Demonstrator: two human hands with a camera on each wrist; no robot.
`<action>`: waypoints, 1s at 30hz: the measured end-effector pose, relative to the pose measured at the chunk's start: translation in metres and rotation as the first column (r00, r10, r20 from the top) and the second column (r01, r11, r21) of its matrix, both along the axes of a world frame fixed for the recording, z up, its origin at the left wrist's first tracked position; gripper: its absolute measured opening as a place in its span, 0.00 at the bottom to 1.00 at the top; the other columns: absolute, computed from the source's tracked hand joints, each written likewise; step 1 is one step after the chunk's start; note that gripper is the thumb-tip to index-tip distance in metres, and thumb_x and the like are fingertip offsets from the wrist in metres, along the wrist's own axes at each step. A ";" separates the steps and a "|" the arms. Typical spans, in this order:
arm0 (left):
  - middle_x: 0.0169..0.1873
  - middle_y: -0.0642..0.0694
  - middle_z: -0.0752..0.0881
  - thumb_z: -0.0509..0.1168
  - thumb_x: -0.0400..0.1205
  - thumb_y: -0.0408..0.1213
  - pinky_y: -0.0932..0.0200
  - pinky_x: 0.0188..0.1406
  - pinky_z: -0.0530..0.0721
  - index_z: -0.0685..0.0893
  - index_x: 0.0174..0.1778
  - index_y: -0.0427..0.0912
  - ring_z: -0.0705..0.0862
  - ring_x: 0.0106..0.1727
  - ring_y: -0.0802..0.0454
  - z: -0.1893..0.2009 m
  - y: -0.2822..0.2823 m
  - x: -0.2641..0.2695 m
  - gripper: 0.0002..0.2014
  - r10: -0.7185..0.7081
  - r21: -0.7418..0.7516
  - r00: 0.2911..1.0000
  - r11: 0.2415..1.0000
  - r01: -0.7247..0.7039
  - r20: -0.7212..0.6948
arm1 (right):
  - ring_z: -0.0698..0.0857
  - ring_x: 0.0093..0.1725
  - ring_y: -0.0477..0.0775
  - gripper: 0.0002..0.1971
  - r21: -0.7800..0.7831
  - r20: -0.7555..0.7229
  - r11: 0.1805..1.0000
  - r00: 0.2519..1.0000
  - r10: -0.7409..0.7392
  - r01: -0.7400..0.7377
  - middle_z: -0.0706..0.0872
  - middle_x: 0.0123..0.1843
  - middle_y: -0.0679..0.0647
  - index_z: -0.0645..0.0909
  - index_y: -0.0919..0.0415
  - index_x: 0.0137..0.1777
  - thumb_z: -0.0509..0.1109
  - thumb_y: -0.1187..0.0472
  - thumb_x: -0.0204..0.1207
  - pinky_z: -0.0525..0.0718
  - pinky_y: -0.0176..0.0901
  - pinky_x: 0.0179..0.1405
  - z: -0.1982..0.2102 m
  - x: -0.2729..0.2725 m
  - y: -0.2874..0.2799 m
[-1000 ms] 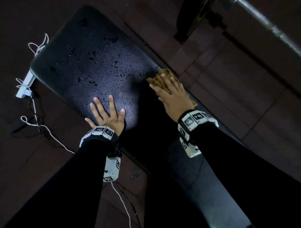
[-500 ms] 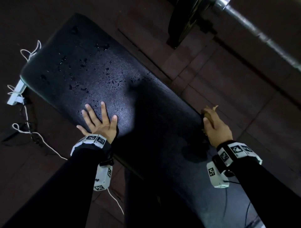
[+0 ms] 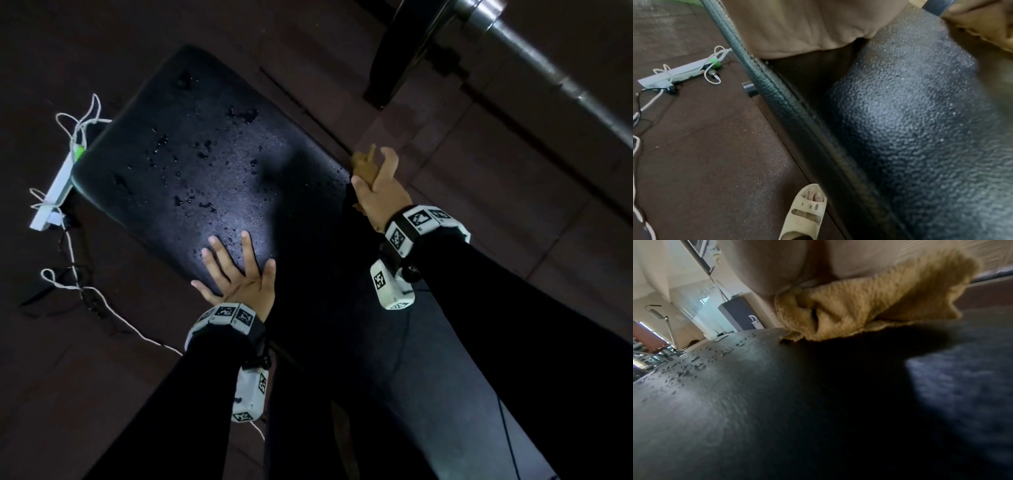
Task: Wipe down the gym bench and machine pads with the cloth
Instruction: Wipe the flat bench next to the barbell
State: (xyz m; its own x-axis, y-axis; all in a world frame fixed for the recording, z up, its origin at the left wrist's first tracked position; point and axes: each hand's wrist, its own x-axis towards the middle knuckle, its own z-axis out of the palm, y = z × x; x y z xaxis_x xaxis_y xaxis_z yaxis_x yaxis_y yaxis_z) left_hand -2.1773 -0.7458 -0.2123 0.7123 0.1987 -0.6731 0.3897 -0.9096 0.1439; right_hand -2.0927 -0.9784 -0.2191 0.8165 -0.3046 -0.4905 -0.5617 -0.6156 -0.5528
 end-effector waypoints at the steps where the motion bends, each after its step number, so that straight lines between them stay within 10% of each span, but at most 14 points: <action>1: 0.76 0.46 0.19 0.37 0.83 0.63 0.32 0.72 0.26 0.21 0.69 0.69 0.20 0.76 0.49 -0.001 0.001 0.000 0.30 -0.004 -0.008 1.000 1.000 0.004 -0.012 | 0.86 0.49 0.66 0.30 0.004 -0.004 1.000 1.000 0.009 -0.009 0.85 0.50 0.61 0.53 0.55 0.78 0.60 0.49 0.81 0.72 0.43 0.44 0.001 0.002 0.001; 9: 0.65 0.53 0.08 0.29 0.77 0.67 0.34 0.66 0.22 0.14 0.65 0.71 0.08 0.64 0.56 -0.008 0.007 -0.004 0.30 -0.045 -0.047 0.999 0.998 0.045 0.010 | 0.78 0.66 0.62 0.27 -0.019 -0.029 1.000 1.000 0.003 -0.004 0.77 0.70 0.60 0.62 0.54 0.78 0.63 0.52 0.81 0.76 0.52 0.66 0.013 -0.060 -0.028; 13: 0.71 0.53 0.13 0.32 0.78 0.67 0.35 0.69 0.23 0.20 0.71 0.70 0.13 0.70 0.56 -0.006 0.009 -0.012 0.31 -0.053 -0.062 0.994 0.996 0.059 0.097 | 0.76 0.68 0.59 0.27 -0.072 -0.013 0.997 0.999 -0.031 0.030 0.76 0.71 0.59 0.64 0.53 0.79 0.64 0.54 0.81 0.67 0.33 0.61 0.015 -0.074 -0.029; 24: 0.84 0.42 0.45 0.52 0.87 0.46 0.29 0.77 0.42 0.52 0.84 0.51 0.45 0.84 0.44 -0.005 0.073 0.072 0.29 0.043 0.017 0.914 0.998 -0.054 0.403 | 0.69 0.74 0.65 0.28 -0.038 -0.005 0.988 0.988 0.153 -0.153 0.65 0.77 0.60 0.58 0.55 0.81 0.57 0.49 0.83 0.68 0.55 0.73 0.007 0.052 0.054; 30: 0.82 0.47 0.34 0.38 0.85 0.54 0.30 0.75 0.36 0.34 0.79 0.61 0.36 0.83 0.45 -0.017 0.087 0.095 0.28 0.015 0.099 0.944 0.994 -0.051 0.330 | 0.71 0.72 0.66 0.27 -0.100 0.040 0.949 0.951 0.305 -0.300 0.65 0.78 0.62 0.59 0.59 0.80 0.57 0.52 0.84 0.69 0.50 0.71 0.012 0.099 0.086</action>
